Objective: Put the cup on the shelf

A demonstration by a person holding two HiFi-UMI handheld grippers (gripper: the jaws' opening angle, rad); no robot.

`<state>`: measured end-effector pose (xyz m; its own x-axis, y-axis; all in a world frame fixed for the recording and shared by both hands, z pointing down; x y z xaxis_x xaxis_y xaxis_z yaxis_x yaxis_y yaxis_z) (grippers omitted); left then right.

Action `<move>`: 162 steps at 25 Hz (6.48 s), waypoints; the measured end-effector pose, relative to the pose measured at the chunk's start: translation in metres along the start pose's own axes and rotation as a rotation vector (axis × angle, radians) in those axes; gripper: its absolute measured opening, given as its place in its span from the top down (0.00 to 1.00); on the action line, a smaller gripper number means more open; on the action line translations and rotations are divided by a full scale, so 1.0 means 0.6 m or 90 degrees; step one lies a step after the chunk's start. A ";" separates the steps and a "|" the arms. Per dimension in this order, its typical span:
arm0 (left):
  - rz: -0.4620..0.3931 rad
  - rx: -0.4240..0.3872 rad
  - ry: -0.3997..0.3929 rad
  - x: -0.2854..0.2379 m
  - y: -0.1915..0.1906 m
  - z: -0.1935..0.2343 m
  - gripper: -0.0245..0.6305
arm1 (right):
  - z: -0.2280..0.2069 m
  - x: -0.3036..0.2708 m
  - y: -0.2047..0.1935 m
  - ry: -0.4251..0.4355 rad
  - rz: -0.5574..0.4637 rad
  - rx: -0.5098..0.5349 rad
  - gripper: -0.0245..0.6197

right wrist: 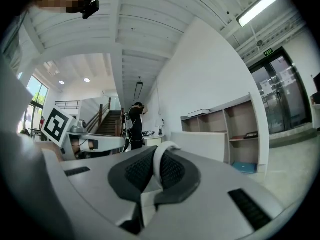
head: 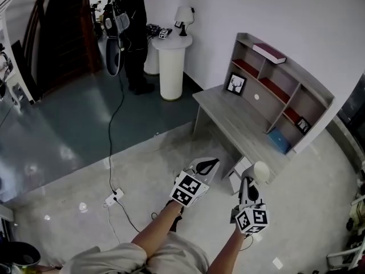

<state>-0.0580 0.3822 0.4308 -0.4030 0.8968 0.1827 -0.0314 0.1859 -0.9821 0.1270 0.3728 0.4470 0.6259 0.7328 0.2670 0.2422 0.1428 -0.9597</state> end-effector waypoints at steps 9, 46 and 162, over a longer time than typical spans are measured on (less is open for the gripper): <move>0.004 0.026 -0.041 -0.161 -0.030 0.088 0.95 | -0.099 -0.108 -0.001 -0.055 0.013 0.036 0.94; 0.043 0.080 -0.081 -0.304 -0.115 0.411 0.95 | -0.151 -0.441 -0.093 -0.072 -0.040 0.053 0.94; 0.018 0.159 -0.443 -1.237 -0.274 0.474 0.95 | -0.822 -0.968 -0.195 -0.241 0.052 0.113 0.94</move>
<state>-0.0141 -0.4285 0.4436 -0.8913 0.4218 0.1665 -0.1859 -0.0051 -0.9826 0.1010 -0.3978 0.4478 0.3136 0.9342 0.1703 0.0508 0.1626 -0.9854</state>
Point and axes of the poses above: the fingertips, and each gripper's own axes: x backward along the fingers, z to its left, y out of its top, the point moved 6 cm from there along x, backward along the fingers, and after that the axes turned 14 degrees about -z, right-handed, at the moved point
